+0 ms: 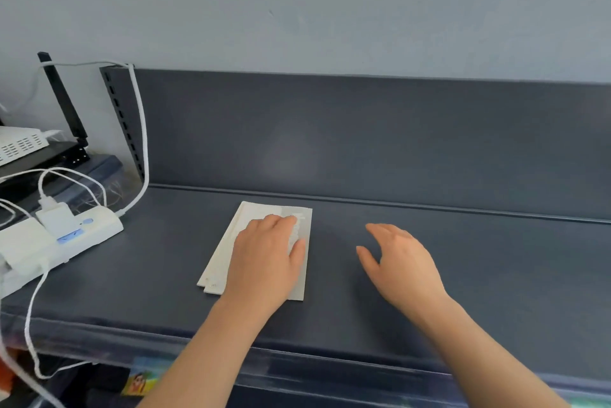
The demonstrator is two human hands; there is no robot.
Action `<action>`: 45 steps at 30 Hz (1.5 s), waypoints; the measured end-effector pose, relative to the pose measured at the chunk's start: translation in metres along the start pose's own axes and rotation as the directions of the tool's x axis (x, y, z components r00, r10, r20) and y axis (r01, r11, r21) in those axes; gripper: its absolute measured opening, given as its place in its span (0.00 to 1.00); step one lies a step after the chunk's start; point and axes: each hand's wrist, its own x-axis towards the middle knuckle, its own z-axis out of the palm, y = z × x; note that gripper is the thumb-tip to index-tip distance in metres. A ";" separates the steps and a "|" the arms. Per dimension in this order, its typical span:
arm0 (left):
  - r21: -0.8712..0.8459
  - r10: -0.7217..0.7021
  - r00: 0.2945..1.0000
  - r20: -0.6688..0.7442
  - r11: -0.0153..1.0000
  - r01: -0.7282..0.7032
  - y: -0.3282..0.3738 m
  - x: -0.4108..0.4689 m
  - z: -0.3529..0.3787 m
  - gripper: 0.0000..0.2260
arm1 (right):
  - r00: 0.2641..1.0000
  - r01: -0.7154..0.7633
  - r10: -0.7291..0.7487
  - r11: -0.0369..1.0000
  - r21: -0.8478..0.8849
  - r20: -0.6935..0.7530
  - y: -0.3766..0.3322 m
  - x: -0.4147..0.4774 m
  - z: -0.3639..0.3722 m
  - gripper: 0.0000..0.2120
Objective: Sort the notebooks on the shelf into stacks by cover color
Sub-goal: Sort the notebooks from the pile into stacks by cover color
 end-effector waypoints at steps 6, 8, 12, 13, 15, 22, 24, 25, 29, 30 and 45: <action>-0.116 0.105 0.994 0.031 0.988 -0.101 0.048 -0.001 0.018 0.17 | 0.994 -0.079 0.075 0.996 -0.037 -0.083 0.039 -0.024 -0.023 0.20; -0.144 0.137 0.990 0.039 0.981 -0.130 0.065 -0.001 0.023 0.17 | 0.990 -0.102 0.097 0.994 -0.042 -0.105 0.053 -0.033 -0.033 0.20; -0.153 0.211 0.976 0.052 0.968 -0.201 0.103 -0.003 0.033 0.17 | 0.978 -0.157 0.147 0.986 -0.061 -0.146 0.086 -0.050 -0.054 0.21; -0.157 0.231 0.971 0.059 0.963 -0.219 0.115 -0.004 0.036 0.17 | 0.974 -0.174 0.163 0.983 -0.063 -0.158 0.096 -0.055 -0.060 0.21; -0.172 0.267 0.961 0.072 0.952 -0.252 0.139 -0.006 0.042 0.18 | 0.964 -0.211 0.196 0.975 -0.067 -0.177 0.117 -0.065 -0.073 0.21; -0.236 0.357 0.928 0.101 0.915 -0.327 0.243 -0.018 0.068 0.19 | 0.925 -0.330 0.303 0.940 -0.088 -0.230 0.207 -0.109 -0.124 0.23; -0.255 0.377 0.920 0.105 0.904 -0.342 0.277 -0.024 0.077 0.19 | 0.916 -0.353 0.324 0.931 -0.094 -0.237 0.236 -0.123 -0.139 0.22; -0.266 0.386 0.917 0.106 0.899 -0.348 0.295 -0.027 0.081 0.18 | 0.912 -0.365 0.334 0.926 -0.098 -0.240 0.250 -0.131 -0.148 0.22; -0.307 0.423 0.900 0.103 0.874 -0.376 0.372 -0.041 0.097 0.18 | 0.896 -0.403 0.365 0.908 -0.118 -0.254 0.312 -0.160 -0.185 0.21; -0.316 0.432 0.896 0.102 0.868 -0.383 0.391 -0.044 0.101 0.18 | 0.891 -0.412 0.372 0.903 -0.120 -0.259 0.328 -0.167 -0.195 0.22; -0.453 0.556 0.822 0.128 0.770 -0.450 0.612 -0.057 0.159 0.19 | 0.766 -0.593 0.533 0.802 -0.073 -0.360 0.513 -0.242 -0.292 0.22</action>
